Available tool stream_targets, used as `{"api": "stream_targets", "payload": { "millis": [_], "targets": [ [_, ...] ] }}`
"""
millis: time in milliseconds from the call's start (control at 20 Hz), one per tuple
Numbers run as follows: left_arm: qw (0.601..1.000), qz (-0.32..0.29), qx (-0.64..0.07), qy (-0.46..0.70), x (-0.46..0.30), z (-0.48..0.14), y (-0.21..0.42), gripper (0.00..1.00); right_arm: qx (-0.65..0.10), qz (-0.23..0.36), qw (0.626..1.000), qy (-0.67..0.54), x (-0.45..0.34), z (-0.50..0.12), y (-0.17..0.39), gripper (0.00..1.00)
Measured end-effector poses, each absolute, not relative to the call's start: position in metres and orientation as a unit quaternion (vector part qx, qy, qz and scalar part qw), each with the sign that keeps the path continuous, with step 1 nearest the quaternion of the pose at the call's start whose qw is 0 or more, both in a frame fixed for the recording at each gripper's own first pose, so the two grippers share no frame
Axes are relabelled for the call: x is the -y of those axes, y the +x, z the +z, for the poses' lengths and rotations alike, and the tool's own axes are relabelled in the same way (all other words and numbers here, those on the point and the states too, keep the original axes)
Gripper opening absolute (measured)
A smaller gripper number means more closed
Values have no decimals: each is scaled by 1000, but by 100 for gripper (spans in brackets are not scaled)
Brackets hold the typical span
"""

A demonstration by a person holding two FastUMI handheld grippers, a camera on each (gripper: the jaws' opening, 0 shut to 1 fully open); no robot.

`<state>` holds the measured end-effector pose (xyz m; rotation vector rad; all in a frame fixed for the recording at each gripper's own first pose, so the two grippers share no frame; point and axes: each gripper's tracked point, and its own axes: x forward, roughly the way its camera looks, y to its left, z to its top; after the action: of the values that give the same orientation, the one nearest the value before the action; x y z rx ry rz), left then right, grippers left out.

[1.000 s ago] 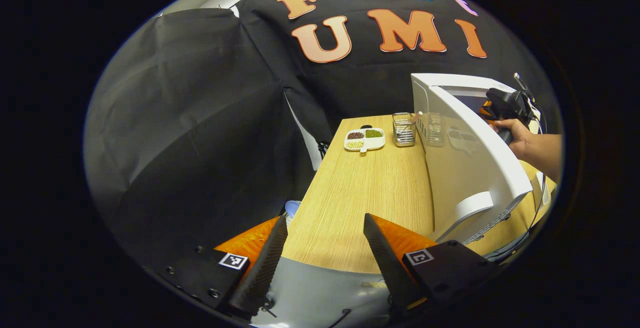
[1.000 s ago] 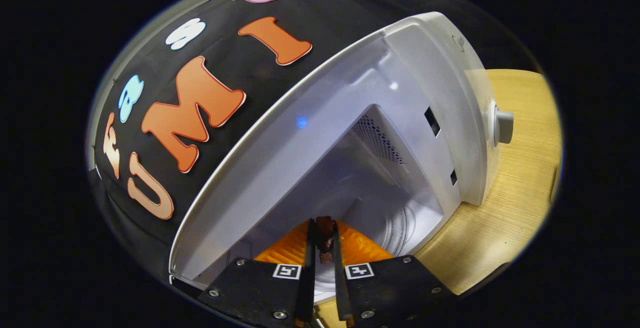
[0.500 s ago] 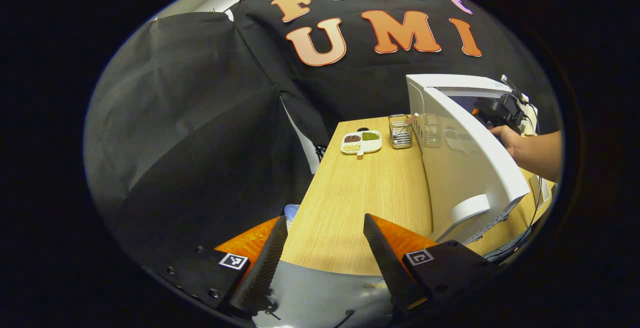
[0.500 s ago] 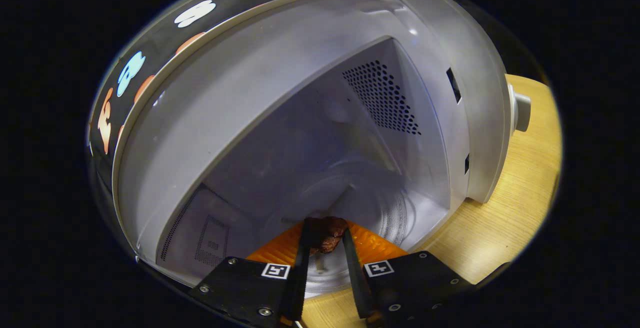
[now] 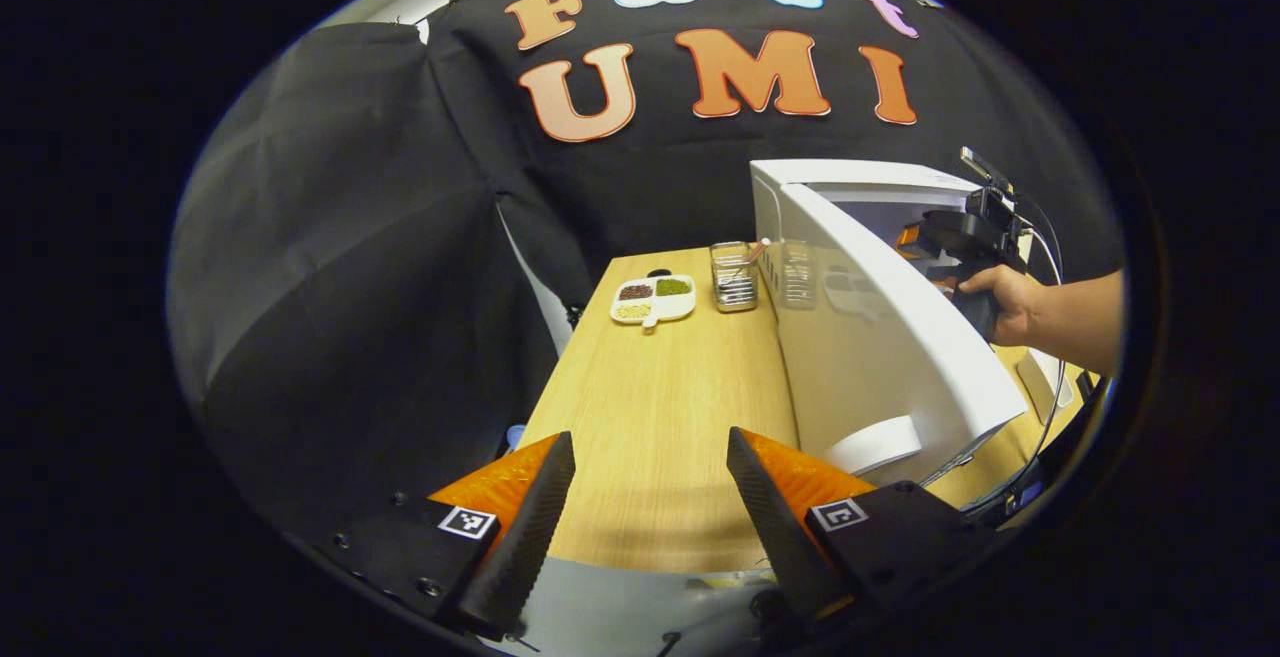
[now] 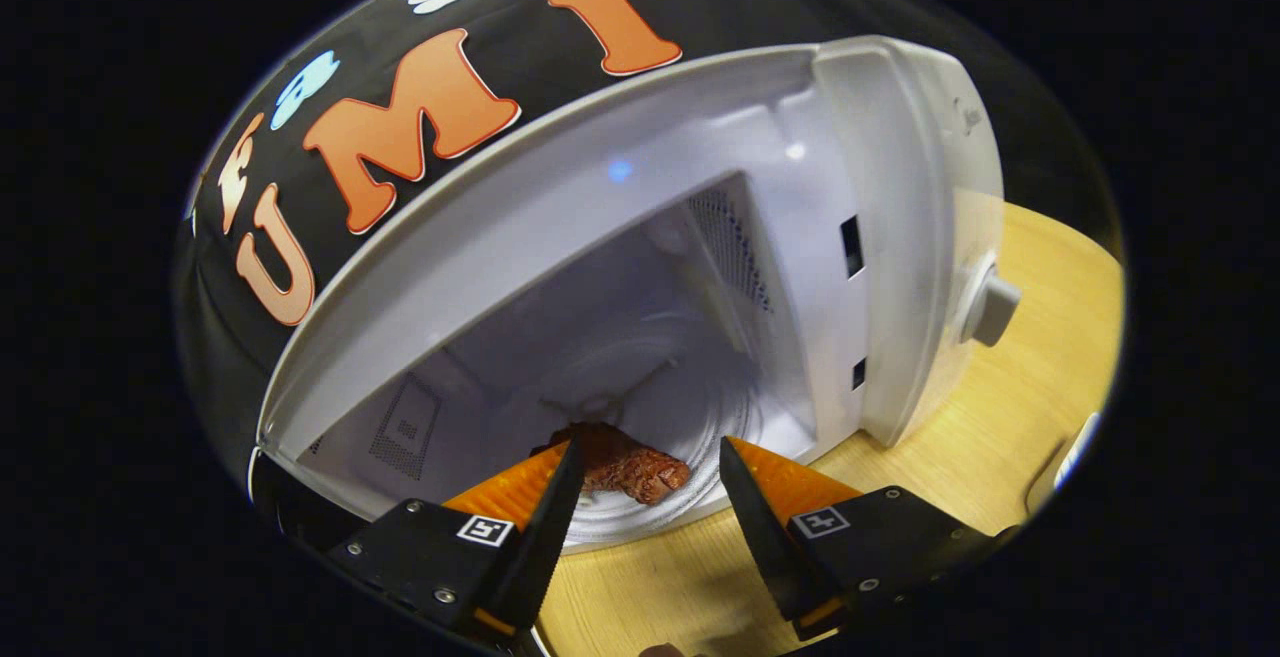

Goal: Open the microwave oven with the left hand, put the food in, and close the microwave oven.

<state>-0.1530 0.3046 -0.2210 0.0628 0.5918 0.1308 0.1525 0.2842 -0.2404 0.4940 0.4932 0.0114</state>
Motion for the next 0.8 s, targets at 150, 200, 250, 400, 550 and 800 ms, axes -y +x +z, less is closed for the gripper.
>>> {"api": "stream_targets", "payload": {
  "millis": [150,200,250,400,550,800],
  "targets": [
    [956,34,-290,17,-294,-232,-146,89,-230,24,949,216,-263,-223,118,85],
    [957,23,-287,12,-290,-237,-144,89,-225,31,952,206,-255,-217,106,85],
    [958,10,-287,5,-284,-241,-142,89,-222,35,955,195,-247,-213,93,85],
    [956,-21,-293,1,-269,-250,-140,94,-215,47,962,161,-222,-199,60,89],
    [958,-45,-284,-1,-247,-247,-132,94,-203,57,970,124,-198,-186,35,92],
    [955,-98,-280,-8,-187,-248,-121,92,-182,65,977,88,-164,-162,17,93]
  ]
}}
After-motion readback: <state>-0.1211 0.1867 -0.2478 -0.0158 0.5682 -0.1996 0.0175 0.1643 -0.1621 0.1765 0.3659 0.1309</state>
